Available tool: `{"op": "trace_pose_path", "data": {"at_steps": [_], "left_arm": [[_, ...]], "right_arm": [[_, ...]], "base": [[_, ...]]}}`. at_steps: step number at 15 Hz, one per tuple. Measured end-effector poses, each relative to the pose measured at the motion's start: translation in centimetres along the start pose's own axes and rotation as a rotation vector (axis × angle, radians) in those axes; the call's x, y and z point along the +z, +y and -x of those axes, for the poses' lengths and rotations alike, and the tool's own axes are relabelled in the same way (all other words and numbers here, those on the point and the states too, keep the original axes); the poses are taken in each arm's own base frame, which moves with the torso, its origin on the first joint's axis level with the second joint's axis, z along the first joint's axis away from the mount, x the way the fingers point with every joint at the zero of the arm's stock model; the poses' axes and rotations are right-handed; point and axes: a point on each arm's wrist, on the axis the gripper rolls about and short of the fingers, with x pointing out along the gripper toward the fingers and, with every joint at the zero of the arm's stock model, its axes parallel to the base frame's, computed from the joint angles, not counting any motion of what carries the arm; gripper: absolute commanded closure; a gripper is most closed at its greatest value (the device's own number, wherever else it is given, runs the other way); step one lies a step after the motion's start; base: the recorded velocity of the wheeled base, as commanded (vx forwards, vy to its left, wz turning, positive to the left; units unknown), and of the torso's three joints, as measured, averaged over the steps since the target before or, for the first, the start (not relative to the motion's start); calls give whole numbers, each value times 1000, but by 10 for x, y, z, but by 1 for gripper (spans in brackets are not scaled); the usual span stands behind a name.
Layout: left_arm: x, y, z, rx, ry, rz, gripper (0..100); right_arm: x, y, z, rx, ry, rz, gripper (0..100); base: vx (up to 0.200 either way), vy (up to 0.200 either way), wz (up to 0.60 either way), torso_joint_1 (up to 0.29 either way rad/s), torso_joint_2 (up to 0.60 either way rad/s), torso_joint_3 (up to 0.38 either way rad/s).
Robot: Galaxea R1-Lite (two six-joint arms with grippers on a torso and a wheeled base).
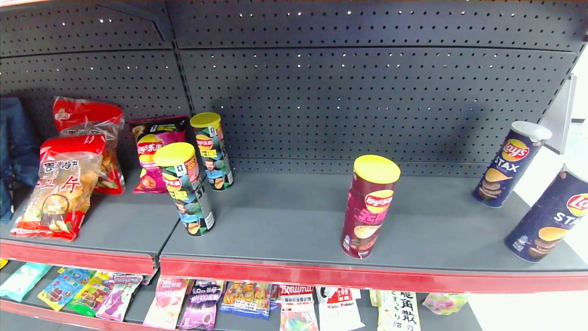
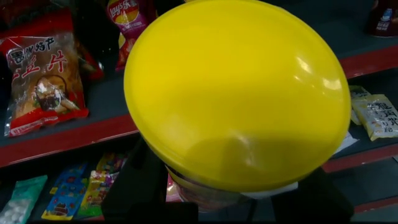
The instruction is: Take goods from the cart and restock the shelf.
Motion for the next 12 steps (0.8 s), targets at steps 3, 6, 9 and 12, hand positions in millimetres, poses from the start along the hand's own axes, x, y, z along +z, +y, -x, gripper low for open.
{"op": "trace_pose_path", "data": {"at_steps": [3, 6, 9, 12], "left_arm": [[0, 0, 1, 0, -5, 0, 100], [0, -1, 1, -23, -11, 0, 100], [-1, -1, 1, -28, -12, 0, 100], [0, -1, 1, -26, -16, -1, 100]], "right_arm": [[-5, 2, 0, 66, 38, -22, 0], [-5, 0, 0, 156, 35, -15, 0], [-5, -2, 0, 211, 30, -21, 0], [-6, -3, 0, 198, 32, -26, 0]], "base": [[0, 0, 0, 0, 0, 0], [0, 0, 0, 0, 0, 0], [0, 0, 0, 0, 0, 0], [0, 0, 0, 0, 0, 0]]}}
